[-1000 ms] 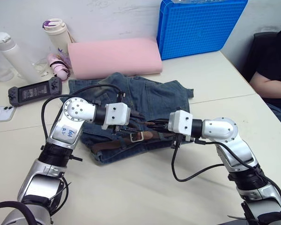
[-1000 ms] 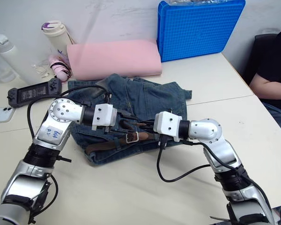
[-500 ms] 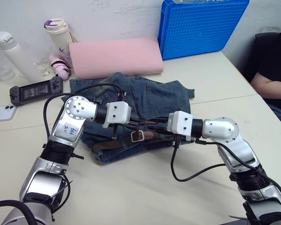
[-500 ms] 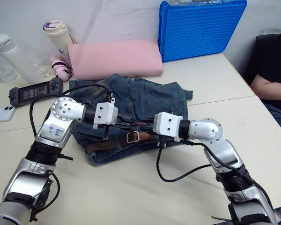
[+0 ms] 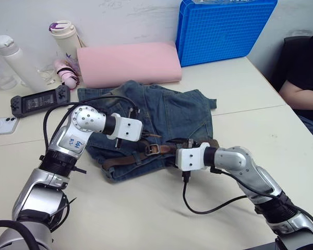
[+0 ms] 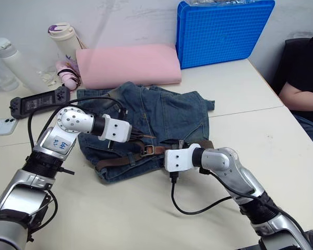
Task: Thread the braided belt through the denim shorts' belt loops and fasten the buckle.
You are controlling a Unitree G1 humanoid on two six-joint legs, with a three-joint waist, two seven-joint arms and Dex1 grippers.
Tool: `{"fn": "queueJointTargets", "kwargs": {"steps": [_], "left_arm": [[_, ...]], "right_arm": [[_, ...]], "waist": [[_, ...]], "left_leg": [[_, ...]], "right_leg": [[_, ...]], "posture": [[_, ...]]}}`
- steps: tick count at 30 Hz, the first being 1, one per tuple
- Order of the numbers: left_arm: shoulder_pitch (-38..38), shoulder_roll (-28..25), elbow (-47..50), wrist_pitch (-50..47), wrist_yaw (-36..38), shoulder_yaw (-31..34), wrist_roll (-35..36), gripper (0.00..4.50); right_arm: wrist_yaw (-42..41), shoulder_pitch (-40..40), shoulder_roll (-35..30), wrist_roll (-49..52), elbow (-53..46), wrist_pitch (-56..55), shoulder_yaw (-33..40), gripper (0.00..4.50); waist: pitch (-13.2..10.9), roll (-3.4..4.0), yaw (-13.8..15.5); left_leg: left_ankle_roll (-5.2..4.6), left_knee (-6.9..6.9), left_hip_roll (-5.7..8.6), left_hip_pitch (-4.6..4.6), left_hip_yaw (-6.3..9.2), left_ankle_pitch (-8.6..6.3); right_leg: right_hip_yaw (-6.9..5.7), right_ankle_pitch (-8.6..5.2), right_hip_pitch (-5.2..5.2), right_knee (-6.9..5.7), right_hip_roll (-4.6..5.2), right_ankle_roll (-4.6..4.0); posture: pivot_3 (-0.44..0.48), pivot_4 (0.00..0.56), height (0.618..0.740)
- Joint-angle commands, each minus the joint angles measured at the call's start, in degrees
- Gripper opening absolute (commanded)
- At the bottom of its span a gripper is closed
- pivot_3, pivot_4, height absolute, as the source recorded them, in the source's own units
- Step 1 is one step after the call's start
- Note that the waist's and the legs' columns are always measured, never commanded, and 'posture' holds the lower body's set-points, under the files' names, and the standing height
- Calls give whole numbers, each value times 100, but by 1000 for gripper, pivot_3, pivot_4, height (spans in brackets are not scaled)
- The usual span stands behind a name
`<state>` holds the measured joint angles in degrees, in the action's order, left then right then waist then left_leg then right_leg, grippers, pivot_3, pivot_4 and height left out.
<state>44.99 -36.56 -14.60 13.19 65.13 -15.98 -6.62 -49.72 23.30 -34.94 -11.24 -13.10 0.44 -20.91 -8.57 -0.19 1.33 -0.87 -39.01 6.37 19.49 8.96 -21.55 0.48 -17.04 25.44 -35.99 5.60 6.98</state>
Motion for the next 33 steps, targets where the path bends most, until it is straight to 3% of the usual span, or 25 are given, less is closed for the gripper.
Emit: {"fn": "queueJointTargets", "kwargs": {"steps": [1, 11, 15, 20, 33], "left_arm": [[202, 42, -165, 170, -66, -42, -87, 0], [262, 20, -313, 267, -64, -90, -147, 0], [296, -19, -409, 339, 72, -153, -167, 0], [306, -139, -582, 575, 154, -255, -318, 0], [331, -206, -410, 374, 770, -333, -166, 0]], "right_arm": [[491, 171, 38, -722, 184, -387, -122, 3360], [768, 313, 309, -1001, 485, -564, -226, 3360], [858, 283, 426, -1114, 546, -641, -273, 2185], [1092, 144, 571, -1244, 505, -643, -242, 17], [1692, 92, 721, -1407, 465, -227, 46, 17]], "waist": [[0, 0, 0], [0, 0, -12], [0, 0, -23], [0, 0, -37], [1, 0, -55]], "left_leg": [[0, -1, 0, 0, 0, 0], [0, 0, -1, 0, 0, 0], [0, 0, 0, 0, 0, 0], [0, 0, 0, 0, 0, 0], [0, -2, 1, 0, 0, 0]], "right_leg": [[0, 0, 0, -1, -2, 0], [0, 0, 1, -3, -5, 0], [-1, 0, 1, -4, -7, 0], [-1, 0, 1, -4, -8, 0], [-1, 0, 1, -6, -9, 0]], "posture": [[0, 150, 740], [0, 150, 740], [0, 150, 740], [0, 150, 740], [0, 150, 740]]}}
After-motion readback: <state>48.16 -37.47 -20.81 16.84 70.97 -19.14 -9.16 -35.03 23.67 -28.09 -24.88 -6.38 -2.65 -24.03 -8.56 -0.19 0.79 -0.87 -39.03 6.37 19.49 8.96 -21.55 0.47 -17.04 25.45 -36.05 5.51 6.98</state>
